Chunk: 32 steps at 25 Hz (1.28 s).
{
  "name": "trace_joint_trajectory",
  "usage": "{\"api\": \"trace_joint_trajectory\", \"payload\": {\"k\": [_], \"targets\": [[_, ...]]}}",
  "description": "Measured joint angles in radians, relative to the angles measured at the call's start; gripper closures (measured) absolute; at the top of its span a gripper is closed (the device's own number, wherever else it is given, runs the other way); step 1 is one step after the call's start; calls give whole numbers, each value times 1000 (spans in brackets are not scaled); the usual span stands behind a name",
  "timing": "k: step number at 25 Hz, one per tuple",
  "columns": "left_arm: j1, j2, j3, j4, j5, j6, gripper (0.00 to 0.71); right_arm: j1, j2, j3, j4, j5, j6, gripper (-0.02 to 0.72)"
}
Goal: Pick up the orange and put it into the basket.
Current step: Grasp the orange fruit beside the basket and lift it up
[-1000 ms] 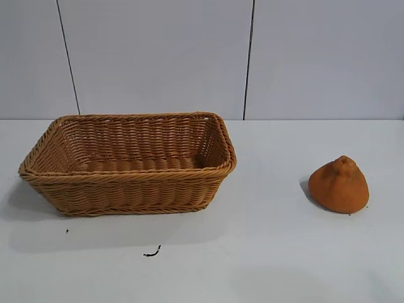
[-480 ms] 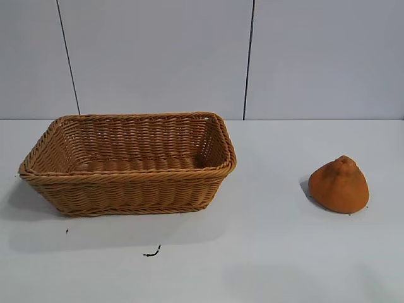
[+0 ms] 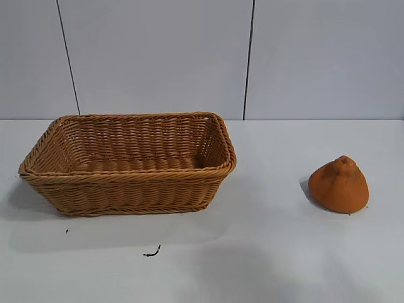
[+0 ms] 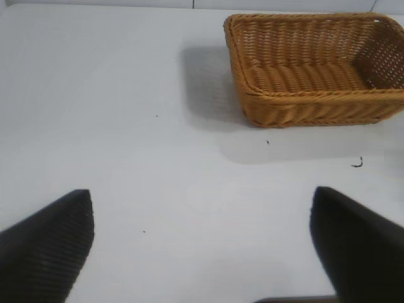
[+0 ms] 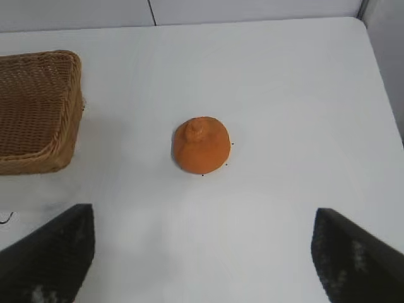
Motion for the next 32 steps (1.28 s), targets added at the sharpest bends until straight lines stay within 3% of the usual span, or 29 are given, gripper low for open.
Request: {"api": "trace_joint_trajectory", "payload": {"k": [8, 17, 32], "targets": [[0, 0, 0, 0, 0, 0, 44, 19, 376, -256, 27, 74, -5, 66], [0, 0, 0, 0, 0, 0, 44, 20, 678, -280, 33, 90, -5, 66], [0, 0, 0, 0, 0, 0, 44, 20, 971, -280, 37, -39, 6, 66]]}}
